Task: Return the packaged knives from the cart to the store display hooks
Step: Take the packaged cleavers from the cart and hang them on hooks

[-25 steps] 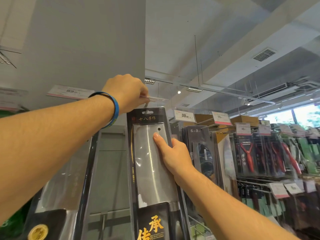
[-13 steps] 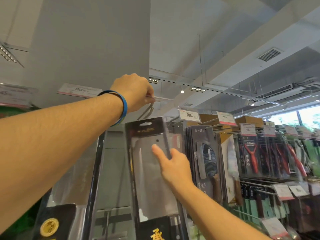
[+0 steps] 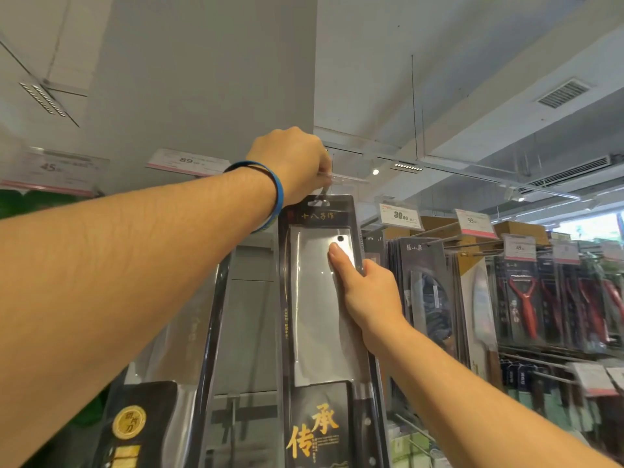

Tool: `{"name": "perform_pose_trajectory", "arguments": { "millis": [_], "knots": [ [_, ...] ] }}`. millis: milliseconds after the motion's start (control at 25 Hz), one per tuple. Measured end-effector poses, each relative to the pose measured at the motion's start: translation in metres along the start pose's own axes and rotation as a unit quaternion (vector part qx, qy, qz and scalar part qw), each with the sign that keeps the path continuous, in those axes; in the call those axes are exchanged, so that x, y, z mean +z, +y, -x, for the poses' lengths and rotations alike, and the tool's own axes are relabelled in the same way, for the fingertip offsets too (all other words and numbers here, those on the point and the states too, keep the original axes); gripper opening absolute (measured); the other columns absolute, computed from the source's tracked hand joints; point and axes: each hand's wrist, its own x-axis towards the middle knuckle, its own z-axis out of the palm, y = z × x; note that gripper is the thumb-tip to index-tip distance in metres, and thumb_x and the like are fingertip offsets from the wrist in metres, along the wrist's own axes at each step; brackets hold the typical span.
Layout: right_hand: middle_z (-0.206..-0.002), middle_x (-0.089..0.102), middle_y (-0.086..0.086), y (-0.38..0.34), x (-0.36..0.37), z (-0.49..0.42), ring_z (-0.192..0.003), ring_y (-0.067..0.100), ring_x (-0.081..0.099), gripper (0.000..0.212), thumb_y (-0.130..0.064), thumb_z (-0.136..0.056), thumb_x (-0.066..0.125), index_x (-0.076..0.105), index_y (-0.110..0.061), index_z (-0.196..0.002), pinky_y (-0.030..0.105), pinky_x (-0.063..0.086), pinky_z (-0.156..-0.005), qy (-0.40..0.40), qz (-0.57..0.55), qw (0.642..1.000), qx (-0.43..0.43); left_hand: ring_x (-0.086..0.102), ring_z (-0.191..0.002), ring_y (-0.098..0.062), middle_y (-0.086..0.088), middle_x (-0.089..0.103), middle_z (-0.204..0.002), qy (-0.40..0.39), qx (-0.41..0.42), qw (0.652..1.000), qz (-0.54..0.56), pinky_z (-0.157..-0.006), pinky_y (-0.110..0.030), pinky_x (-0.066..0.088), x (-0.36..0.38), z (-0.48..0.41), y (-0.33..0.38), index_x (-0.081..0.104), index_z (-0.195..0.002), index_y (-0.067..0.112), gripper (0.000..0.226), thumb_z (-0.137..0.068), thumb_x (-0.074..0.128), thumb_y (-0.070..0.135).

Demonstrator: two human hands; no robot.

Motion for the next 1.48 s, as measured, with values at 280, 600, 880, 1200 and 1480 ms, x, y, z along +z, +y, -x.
{"name": "perform_pose_trajectory", "arguments": {
  "millis": [280, 600, 880, 1200, 1480],
  "knots": [
    [-0.142, 0.06, 0.005, 0.006, -0.012, -0.003, -0.118, 0.023, 0.063, 0.092, -0.08, -0.079, 0.06, 0.056, -0.012, -0.141, 0.04, 0.054, -0.096, -0.021, -0.052, 0.997, 0.044, 0.052, -0.071, -0.026, 0.002, 0.057, -0.077, 0.005, 0.0, 1.0, -0.019, -0.059, -0.033, 0.037, -0.004, -0.002, 0.006, 0.061, -0.08, 0.031, 0.022, -0.099, 0.055, 0.042],
    [-0.118, 0.074, 0.006, -0.011, -0.016, -0.025, -0.094, 0.025, 0.073, 0.084, -0.069, -0.076, 0.075, 0.063, -0.009, -0.135, 0.034, 0.057, -0.078, -0.077, -0.078, 0.985, 0.132, 0.051, -0.069, -0.024, 0.003, 0.057, -0.075, 0.002, 0.003, 0.999, -0.032, -0.054, -0.027, 0.031, -0.005, -0.004, 0.006, 0.063, -0.082, 0.031, 0.023, -0.099, 0.054, 0.044],
    [-0.076, 0.071, -0.003, 0.032, 0.014, -0.031, -0.06, -0.001, 0.064, 0.063, -0.075, -0.08, 0.065, 0.065, -0.013, -0.084, 0.016, 0.047, -0.05, -0.06, -0.061, 0.994, 0.068, 0.055, -0.073, -0.023, 0.005, 0.062, -0.082, -0.003, 0.01, 0.999, -0.036, -0.057, -0.03, 0.037, 0.001, -0.002, 0.004, 0.074, -0.096, 0.03, 0.023, -0.097, 0.057, 0.044],
    [-0.145, 0.056, 0.014, 0.049, 0.045, -0.053, -0.113, 0.026, 0.058, 0.099, -0.08, -0.085, 0.053, 0.046, -0.004, -0.148, 0.031, 0.049, -0.079, -0.123, -0.016, 0.987, 0.104, 0.058, -0.075, -0.022, 0.006, 0.07, -0.088, -0.003, 0.007, 1.0, -0.016, -0.063, -0.03, 0.043, 0.002, 0.005, 0.004, 0.076, -0.099, 0.032, 0.019, -0.095, 0.059, 0.039],
    [-0.11, 0.066, 0.012, 0.056, 0.048, -0.046, -0.094, 0.026, 0.063, 0.091, -0.085, -0.088, 0.034, 0.061, -0.004, -0.119, 0.037, 0.049, -0.081, -0.181, 0.058, 0.975, 0.115, 0.062, -0.107, -0.021, 0.003, 0.069, -0.119, -0.005, -0.05, 0.993, 0.108, -0.088, -0.032, 0.05, 0.015, 0.034, 0.017, 0.072, -0.117, 0.029, 0.029, -0.092, 0.06, 0.039]
  ]
}}
